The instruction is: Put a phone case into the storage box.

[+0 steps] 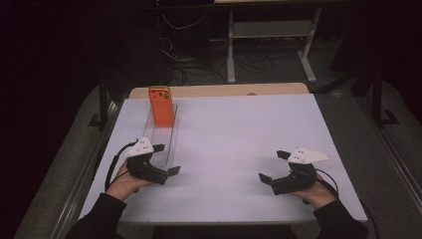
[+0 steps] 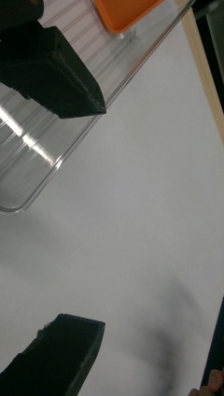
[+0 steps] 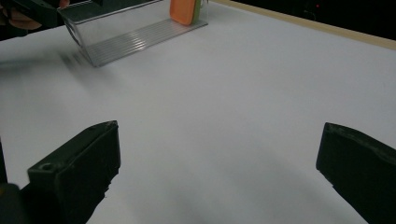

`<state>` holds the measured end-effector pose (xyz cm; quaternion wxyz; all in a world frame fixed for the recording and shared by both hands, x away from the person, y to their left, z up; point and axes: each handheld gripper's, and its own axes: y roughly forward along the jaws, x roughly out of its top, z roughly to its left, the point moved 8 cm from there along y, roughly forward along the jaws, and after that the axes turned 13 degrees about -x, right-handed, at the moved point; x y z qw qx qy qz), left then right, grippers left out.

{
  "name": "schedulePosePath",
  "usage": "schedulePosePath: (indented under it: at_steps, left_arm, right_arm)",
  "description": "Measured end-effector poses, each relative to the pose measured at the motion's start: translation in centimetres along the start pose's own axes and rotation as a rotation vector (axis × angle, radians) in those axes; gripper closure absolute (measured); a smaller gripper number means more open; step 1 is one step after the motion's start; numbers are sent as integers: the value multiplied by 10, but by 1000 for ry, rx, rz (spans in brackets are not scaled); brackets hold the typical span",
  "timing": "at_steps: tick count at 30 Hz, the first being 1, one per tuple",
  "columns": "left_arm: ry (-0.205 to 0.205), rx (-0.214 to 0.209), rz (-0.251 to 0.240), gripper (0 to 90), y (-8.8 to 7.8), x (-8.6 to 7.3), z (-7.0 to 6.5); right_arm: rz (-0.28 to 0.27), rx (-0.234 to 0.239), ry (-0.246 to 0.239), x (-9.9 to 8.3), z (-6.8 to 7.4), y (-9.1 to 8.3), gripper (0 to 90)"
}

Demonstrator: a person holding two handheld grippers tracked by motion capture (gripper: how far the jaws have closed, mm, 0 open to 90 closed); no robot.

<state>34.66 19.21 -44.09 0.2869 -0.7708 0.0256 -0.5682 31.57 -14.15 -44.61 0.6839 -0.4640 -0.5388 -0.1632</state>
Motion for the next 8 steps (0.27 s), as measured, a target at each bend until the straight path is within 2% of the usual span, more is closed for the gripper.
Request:
schedulePosePath:
  at_steps: [8]
  left_arm:
    - [11,-6,8,0,0,0,0]
  right_arm:
    - [3,-3,-5,-1,1,0,0]
